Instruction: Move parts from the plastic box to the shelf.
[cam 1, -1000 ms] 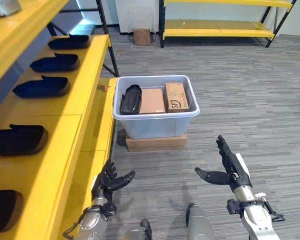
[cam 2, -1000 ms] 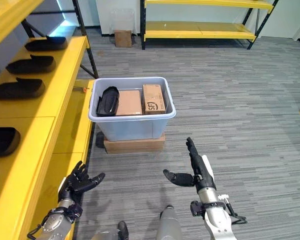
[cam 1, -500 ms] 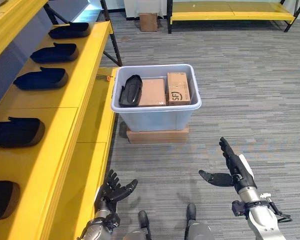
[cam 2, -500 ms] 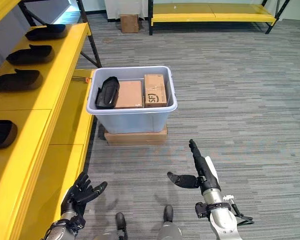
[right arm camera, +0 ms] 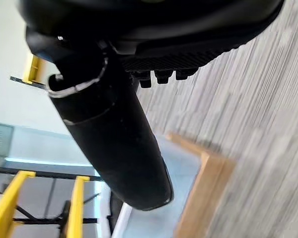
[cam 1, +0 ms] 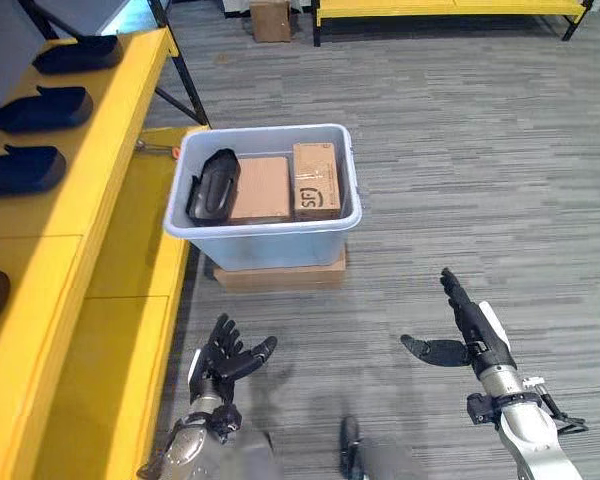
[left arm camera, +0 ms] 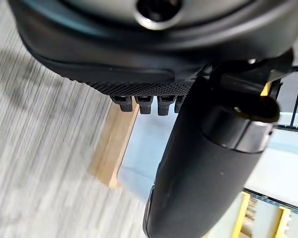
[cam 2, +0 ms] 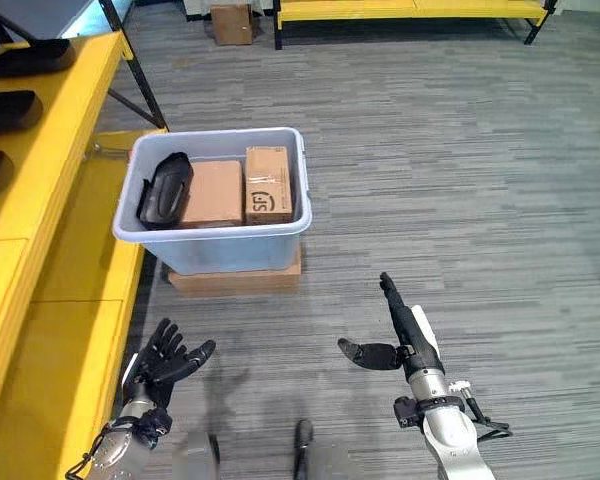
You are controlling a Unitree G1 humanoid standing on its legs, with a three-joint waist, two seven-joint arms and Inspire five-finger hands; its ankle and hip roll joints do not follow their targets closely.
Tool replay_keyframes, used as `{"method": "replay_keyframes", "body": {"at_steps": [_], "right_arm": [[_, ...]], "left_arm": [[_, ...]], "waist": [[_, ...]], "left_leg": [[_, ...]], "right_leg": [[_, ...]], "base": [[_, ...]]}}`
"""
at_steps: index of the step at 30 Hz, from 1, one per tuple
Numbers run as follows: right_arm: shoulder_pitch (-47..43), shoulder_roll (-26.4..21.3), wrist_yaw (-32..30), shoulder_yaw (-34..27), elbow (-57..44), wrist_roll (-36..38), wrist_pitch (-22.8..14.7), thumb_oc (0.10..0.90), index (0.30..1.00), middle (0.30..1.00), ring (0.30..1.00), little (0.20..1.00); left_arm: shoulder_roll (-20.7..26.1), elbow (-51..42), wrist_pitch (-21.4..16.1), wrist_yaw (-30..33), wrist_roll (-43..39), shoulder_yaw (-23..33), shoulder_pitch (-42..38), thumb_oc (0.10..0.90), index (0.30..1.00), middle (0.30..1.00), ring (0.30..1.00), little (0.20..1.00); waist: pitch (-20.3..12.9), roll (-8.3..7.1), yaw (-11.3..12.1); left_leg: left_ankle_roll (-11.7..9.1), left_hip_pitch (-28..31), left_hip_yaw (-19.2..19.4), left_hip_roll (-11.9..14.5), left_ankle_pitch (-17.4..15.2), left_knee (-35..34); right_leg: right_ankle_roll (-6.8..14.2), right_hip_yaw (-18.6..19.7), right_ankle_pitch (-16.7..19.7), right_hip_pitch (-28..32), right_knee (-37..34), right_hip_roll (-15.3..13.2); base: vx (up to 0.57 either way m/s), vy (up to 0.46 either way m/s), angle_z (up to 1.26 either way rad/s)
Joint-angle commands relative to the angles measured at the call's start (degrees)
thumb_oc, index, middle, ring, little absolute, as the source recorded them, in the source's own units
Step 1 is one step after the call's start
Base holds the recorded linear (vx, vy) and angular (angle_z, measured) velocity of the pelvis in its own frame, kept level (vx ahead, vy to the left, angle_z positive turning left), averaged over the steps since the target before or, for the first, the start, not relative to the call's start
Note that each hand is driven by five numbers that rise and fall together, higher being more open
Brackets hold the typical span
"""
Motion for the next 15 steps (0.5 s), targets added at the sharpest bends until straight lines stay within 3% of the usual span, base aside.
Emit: {"method": "replay_keyframes", "body": {"at_steps": [1, 2, 3, 4, 9, 12, 15], "right_arm": [[-2.11, -1.34, -1.30, -2.51, -7.94, 1.95, -5.70, 0.900, 1.000, 1.000, 1.000, 1.000], [-2.08, -1.11, -1.75, -2.59, -7.83, 1.90, -5.86, 0.900, 1.000, 1.000, 1.000, 1.000], [-2.58, -0.80, -2.43, -2.10, -7.09, 1.26, -6.09, 0.900, 1.000, 1.000, 1.000, 1.000], [-2.79, -0.62, -2.76, -1.78, -6.48, 1.06, -6.04, 0.900, 1.000, 1.000, 1.000, 1.000], [-1.98, 0.00, -1.36, -1.34, -6.66, 0.93, -5.83, 0.900, 1.000, 1.000, 1.000, 1.000], [-0.58, 1.97, -0.93, -1.95, -7.18, 0.71, -5.10, 0.900, 1.000, 1.000, 1.000, 1.000], [-0.96, 2.50, -1.29, -1.66, -7.44, 0.27, -4.82, 0.900, 1.000, 1.000, 1.000, 1.000]], "left_arm": [[1.33, -3.60, -4.86, -0.05, -1.98, 2.37, -2.39, 0.900, 1.000, 1.000, 1.000, 1.000], [1.23, -3.50, -5.05, 0.16, -1.98, 2.27, -2.30, 0.900, 1.000, 1.000, 1.000, 1.000], [1.08, -2.16, -5.11, 0.77, -1.96, 2.27, -3.22, 0.900, 1.000, 1.000, 1.000, 1.000], [0.87, -1.39, -5.45, 1.33, -1.76, 2.75, -3.56, 0.900, 1.000, 1.000, 1.000, 1.000], [0.33, -0.98, -5.56, 1.14, -1.95, 3.72, -2.60, 0.900, 1.000, 1.000, 1.000, 1.000], [1.62, -1.79, -5.52, 0.95, -1.73, 3.14, -2.94, 0.900, 1.000, 1.000, 1.000, 1.000], [3.15, -2.46, -5.55, 1.69, -1.63, 2.71, -3.64, 0.900, 1.000, 1.000, 1.000, 1.000]], "waist": [[2.85, 1.72, -0.31], [3.35, 1.95, 0.42], [3.45, 3.40, 1.54], [2.92, 3.96, 2.14], [0.66, 5.05, 2.63], [-0.85, 3.54, 2.84], [-1.57, 1.80, 2.91]], "left_leg": [[-5.25, 19.14, 13.01, 7.20, -14.16, -35.63], [-5.57, 20.22, 14.30, 8.43, -10.31, -44.91], [-7.08, 20.56, 13.03, 9.68, -5.46, -56.91], [-8.12, 21.05, 12.11, 10.49, -3.85, -64.39], [-9.07, 25.03, 13.66, 12.55, -2.78, -65.09], [-8.29, 23.76, 14.61, 10.49, -5.85, -57.57], [-7.12, 20.31, 14.14, 8.13, -10.06, -51.22]], "right_leg": [[11.76, 3.97, 0.39, 4.20, -5.64, -6.03], [11.89, 3.89, 0.19, 4.84, -5.46, -6.08], [12.63, 4.40, -0.98, 5.78, -4.63, -5.17], [13.31, 5.14, -2.62, 7.68, -3.75, -5.27], [14.52, 7.95, -5.26, 11.63, -2.61, -5.60], [16.24, 8.71, -5.13, 15.71, -4.94, -9.47], [17.37, 9.19, -3.50, 15.41, -6.68, -11.98]], "base": [[0.38, 0.077, -0.18], [0.48, 0.233, -0.63], [0.55, 0.289, -1.15], [0.49, 0.248, -1.18], [0.39, 0.244, -0.78], [0.40, 0.281, -0.75], [0.21, 0.173, -0.08]]}}
